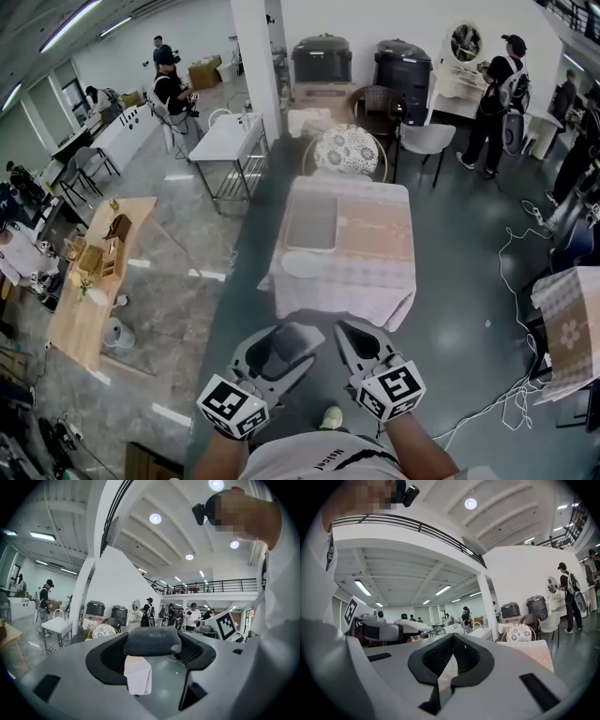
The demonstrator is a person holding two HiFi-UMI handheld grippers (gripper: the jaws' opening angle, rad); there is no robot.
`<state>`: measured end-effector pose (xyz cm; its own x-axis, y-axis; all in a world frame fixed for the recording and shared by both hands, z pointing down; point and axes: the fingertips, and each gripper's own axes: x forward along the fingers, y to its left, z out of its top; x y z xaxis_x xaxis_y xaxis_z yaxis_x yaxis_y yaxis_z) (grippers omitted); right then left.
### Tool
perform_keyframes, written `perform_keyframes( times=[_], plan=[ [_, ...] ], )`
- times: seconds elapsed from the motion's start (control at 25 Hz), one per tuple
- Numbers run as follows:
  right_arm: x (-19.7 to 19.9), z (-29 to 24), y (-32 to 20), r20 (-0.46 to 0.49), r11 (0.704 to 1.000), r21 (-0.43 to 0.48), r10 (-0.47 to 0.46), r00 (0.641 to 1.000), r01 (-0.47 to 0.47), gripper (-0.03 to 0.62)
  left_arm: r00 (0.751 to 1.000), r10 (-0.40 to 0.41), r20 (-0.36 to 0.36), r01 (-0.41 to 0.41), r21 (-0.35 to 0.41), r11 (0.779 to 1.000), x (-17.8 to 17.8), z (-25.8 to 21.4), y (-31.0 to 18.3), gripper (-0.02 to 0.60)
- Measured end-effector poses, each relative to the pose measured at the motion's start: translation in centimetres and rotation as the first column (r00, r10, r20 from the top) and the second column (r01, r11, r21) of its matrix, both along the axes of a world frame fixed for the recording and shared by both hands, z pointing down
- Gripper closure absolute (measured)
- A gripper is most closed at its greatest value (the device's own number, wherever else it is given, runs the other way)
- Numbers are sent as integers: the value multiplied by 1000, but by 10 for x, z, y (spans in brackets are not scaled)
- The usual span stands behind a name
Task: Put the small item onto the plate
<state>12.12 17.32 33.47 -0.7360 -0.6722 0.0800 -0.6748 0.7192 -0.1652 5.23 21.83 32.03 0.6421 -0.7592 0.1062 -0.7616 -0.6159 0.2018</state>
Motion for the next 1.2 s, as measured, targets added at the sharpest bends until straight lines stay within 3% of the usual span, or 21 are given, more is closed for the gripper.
perform_keyframes(
  times=[0.52,0.8,1.2],
  plan=[
    [-9,5,-41,12,1000,-10,-1,1000,1,580,1000,-29,1,29,-11,1000,-10,8,-47,253],
    [-38,14,-104,-5,999,-15,37,999,-37,580,1000,-2,-9,1,-19,1000,-42,22,-116,253],
    [-80,32,-208,-27,987,-27,160,987,-161,580,998,54,-9,-55,-40,998,-89,52,-229,253]
  ],
)
